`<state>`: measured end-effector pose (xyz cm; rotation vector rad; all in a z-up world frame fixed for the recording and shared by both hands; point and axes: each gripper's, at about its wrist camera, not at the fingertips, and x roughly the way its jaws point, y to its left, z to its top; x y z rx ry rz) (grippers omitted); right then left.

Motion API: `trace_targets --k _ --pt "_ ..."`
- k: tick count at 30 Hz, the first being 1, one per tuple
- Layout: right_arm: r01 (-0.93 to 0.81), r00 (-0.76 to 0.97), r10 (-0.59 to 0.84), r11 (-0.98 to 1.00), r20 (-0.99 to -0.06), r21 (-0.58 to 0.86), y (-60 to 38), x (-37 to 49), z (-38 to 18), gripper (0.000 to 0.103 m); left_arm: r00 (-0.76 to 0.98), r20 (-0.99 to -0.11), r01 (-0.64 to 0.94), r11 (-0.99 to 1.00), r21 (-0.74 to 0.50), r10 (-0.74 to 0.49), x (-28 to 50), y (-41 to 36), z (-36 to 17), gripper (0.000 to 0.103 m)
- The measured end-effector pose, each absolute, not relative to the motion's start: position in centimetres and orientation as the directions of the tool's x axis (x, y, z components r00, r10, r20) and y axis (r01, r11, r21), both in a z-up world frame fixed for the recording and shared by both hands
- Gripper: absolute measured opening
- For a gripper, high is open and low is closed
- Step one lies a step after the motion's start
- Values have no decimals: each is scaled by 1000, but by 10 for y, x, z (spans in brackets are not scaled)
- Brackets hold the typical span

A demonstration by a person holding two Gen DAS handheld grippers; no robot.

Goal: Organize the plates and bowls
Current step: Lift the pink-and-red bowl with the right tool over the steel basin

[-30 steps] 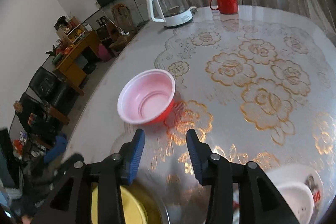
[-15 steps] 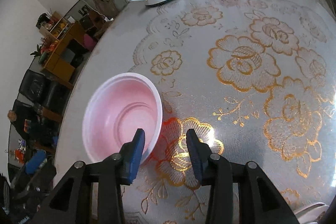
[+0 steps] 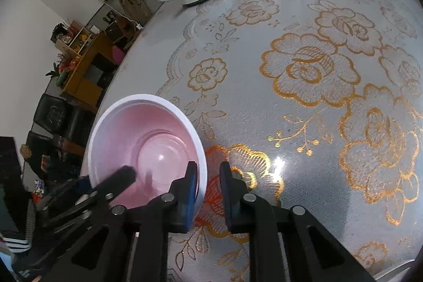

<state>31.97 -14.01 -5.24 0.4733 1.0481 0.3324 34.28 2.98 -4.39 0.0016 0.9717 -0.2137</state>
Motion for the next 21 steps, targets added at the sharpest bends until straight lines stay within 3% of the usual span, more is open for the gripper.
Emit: trace_targets --k 3,8,21 --pt "-54 469 481 852 -741 520 -137 317 -49 16 549 -823 203 978 -39 -147 341 23 -46 15" --pt "-50 484 474 854 -735 518 -137 312 -44 10 565 -810 218 975 -35 -155 329 25 -38 8" --pt "-69 537 532 802 -655 594 -149 269 -17 8 635 -746 213 974 -84 -203 278 33 -5 8"
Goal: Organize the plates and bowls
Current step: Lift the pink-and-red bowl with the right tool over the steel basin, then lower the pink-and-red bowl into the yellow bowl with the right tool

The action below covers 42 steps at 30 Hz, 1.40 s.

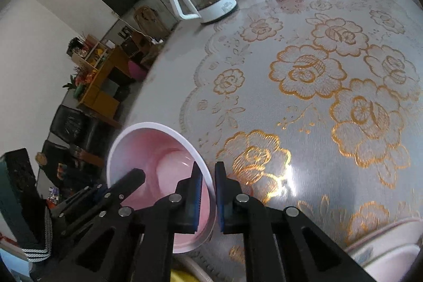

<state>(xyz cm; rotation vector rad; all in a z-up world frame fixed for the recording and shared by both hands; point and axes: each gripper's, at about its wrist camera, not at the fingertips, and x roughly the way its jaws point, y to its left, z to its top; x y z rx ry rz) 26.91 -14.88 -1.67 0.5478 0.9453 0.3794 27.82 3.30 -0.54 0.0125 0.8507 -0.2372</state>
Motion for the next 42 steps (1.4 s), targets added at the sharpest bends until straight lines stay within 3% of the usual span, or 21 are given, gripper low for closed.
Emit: trace_targets --k 27,42 --pt "-162 650 581 736 -490 658 -156 134 16 9 739 -612 226 960 -168 -281 137 53 27 8" --pt "-149 598 610 722 -520 676 -140 97 -10 11 697 -656 203 957 -205 -289 105 69 -1 8"
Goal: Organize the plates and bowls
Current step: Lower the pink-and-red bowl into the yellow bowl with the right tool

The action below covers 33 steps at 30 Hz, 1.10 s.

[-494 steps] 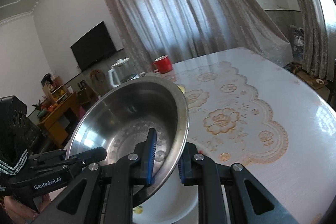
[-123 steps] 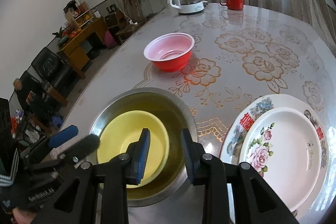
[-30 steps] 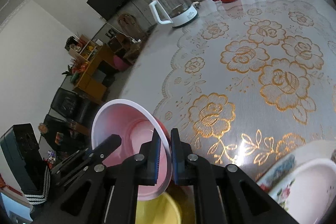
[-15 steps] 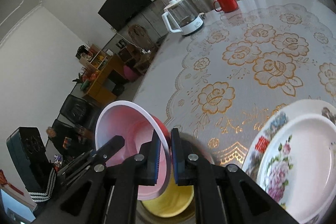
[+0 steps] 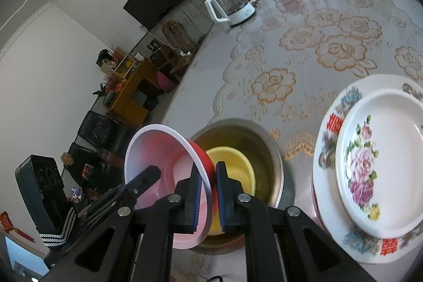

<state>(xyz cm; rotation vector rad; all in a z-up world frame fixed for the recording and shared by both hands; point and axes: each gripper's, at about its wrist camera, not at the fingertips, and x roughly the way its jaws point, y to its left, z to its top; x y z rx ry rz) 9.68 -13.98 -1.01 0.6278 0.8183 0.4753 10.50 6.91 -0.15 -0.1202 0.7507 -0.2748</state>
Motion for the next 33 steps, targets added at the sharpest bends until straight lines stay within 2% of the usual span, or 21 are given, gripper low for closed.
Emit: trace_targets --k 12,33 --pt "-117 571 602 733 -559 670 -135 94 -26 13 648 -706 191 959 -211 -285 111 72 -30 8" --pt "-79 564 564 764 -604 640 -132 101 -36 13 669 -714 188 977 -105 -205 115 57 -34 8"
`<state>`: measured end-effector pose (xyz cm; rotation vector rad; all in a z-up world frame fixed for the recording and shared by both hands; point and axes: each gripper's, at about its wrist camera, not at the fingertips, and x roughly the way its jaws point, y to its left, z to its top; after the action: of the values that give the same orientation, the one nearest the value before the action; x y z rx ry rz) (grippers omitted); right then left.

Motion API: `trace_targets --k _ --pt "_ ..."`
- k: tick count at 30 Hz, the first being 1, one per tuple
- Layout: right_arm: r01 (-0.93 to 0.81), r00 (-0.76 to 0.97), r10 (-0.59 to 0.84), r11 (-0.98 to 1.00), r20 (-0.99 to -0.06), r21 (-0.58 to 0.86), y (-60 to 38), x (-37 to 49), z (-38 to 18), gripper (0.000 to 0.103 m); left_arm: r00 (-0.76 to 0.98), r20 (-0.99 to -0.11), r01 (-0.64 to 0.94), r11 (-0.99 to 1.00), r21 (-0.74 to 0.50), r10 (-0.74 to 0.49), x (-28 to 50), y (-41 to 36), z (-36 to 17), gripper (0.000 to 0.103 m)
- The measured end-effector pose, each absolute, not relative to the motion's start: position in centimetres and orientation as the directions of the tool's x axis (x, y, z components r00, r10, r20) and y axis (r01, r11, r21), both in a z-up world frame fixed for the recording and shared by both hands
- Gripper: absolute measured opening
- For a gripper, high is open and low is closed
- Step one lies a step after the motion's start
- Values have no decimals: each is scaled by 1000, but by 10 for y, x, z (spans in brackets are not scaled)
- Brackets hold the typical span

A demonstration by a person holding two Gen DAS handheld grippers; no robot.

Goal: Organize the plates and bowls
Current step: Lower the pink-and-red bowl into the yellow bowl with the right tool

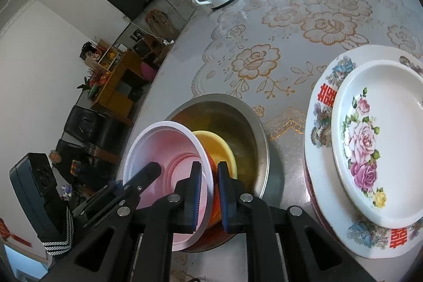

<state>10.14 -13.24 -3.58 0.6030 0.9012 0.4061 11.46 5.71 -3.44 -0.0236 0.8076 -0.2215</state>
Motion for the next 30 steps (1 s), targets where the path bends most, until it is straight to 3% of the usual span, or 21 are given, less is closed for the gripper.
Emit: trace_targets --k 10,30 --pt "-103 580 539 792 -611 601 -130 98 -31 24 660 -722 193 975 -107 -210 119 54 -40 11" --pt "-97 589 506 818 -630 567 -127 106 -34 25 670 -721 202 978 -54 -178 124 48 -39 12"
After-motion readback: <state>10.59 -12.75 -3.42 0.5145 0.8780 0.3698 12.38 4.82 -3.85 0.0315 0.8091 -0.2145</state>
